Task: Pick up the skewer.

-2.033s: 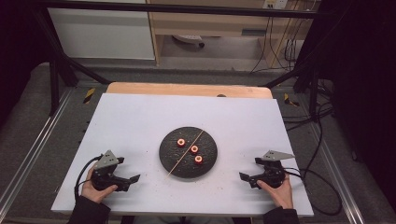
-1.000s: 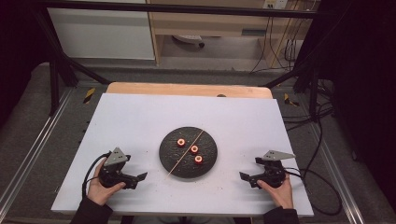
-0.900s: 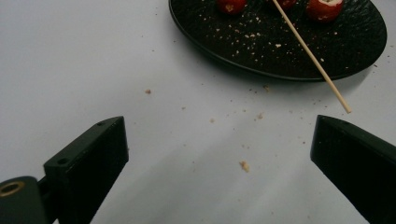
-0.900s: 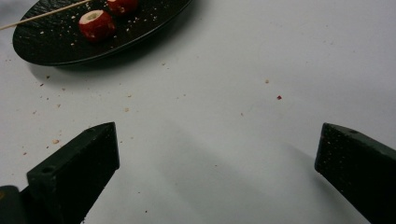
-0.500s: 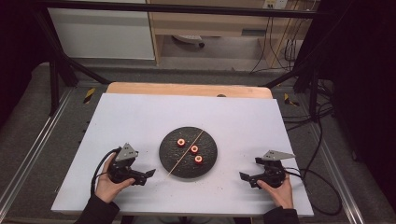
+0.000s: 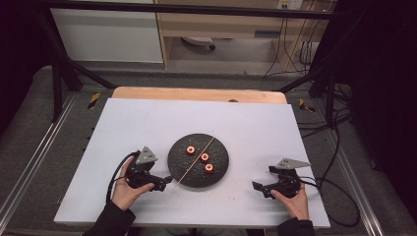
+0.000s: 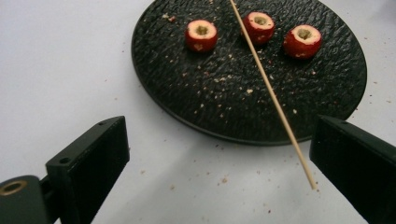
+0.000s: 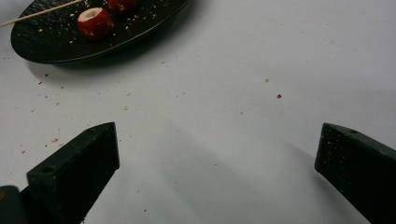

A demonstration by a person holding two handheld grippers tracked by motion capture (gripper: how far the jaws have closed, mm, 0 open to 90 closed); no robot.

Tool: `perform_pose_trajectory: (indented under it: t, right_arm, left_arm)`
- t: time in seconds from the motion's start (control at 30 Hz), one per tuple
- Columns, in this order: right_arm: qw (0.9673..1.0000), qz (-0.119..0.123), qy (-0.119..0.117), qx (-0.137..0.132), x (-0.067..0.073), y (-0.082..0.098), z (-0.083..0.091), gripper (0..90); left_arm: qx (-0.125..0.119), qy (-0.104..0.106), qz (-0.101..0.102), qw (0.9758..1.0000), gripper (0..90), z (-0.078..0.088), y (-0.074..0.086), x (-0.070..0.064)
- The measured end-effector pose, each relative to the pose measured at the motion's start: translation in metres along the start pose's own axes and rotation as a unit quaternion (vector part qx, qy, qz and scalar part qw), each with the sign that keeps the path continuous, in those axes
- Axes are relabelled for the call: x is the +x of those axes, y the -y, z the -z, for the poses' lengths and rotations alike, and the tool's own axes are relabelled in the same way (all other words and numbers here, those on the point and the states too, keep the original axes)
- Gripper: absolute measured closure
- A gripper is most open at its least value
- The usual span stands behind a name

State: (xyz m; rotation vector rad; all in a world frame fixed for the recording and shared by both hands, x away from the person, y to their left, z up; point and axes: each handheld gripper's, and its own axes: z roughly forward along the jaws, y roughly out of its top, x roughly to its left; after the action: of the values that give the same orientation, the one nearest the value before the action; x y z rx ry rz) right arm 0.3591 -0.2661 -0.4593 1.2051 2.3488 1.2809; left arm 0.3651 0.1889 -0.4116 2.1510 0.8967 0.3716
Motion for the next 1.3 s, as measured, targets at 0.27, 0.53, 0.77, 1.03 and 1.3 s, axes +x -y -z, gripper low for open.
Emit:
perform_pose_trajectory:
  t: [0.27,0.53,0.77,1.03,1.3]
  right_arm:
    - [1.0,0.002,0.002,0.003,0.0,0.0,0.0,0.6]
    - [1.0,0.002,0.003,0.004,0.0,0.0,0.0,0.6]
    - [1.0,0.002,0.003,0.003,0.0,0.0,0.0,0.6]
    - [1.0,0.002,0.004,0.003,0.0,0.0,0.0,0.6]
    - [1.0,0.002,0.003,0.002,0.0,0.0,0.0,0.6]
  left_arm:
    - [0.01,0.002,-0.005,0.9999,5.5,-0.012,-0.015,-0.01]
    - [0.023,0.004,-0.016,0.9996,7.2,-0.025,-0.031,-0.022]
    - [0.032,0.004,-0.018,0.9993,11.8,-0.035,-0.04,-0.029]
    - [0.047,0.0,-0.017,0.9987,23.0,-0.045,-0.045,-0.036]
    - [0.072,-0.013,-0.016,0.9972,38.7,-0.055,-0.045,-0.038]
